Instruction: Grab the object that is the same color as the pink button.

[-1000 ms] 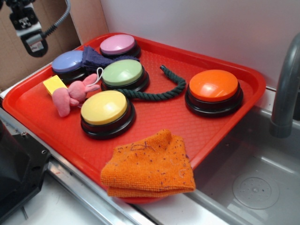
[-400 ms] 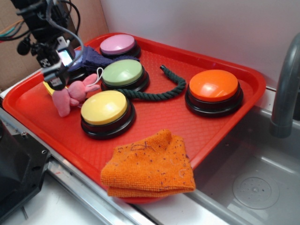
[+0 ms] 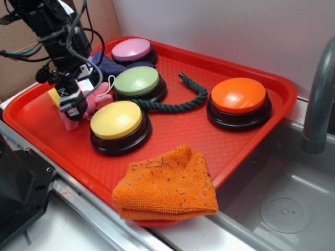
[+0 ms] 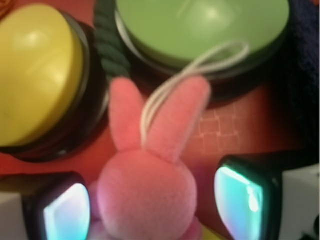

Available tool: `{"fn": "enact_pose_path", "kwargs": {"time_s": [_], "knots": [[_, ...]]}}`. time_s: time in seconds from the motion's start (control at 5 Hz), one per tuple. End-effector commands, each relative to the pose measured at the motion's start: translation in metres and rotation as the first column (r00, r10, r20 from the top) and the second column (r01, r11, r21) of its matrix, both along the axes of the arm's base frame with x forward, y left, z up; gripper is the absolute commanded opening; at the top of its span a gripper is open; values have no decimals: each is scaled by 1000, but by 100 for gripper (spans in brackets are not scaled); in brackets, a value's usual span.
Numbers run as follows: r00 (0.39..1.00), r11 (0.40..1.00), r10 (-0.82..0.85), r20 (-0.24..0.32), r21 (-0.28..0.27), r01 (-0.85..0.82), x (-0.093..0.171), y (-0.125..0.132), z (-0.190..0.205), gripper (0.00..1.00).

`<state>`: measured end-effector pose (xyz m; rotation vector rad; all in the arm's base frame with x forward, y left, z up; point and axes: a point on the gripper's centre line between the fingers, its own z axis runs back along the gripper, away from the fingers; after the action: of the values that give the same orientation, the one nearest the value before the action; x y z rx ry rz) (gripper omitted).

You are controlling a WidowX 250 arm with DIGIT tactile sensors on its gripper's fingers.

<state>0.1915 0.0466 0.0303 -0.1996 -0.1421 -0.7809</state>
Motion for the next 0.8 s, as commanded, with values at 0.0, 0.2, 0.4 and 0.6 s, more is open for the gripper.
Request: {"fn": "enact_pose_path", "kwargs": {"time_s": [0.0,0.2,0.4,0.6], "knots": [[1000,999,-29,0,24,29,0,-6,0,0],[1000,999,-6,21,49,5,-2,-7,13,0],[997,993,73,8,97,-73,-5,-9,33,0],[949,943,316,16,106,-316,-6,-19,66,0]]}}
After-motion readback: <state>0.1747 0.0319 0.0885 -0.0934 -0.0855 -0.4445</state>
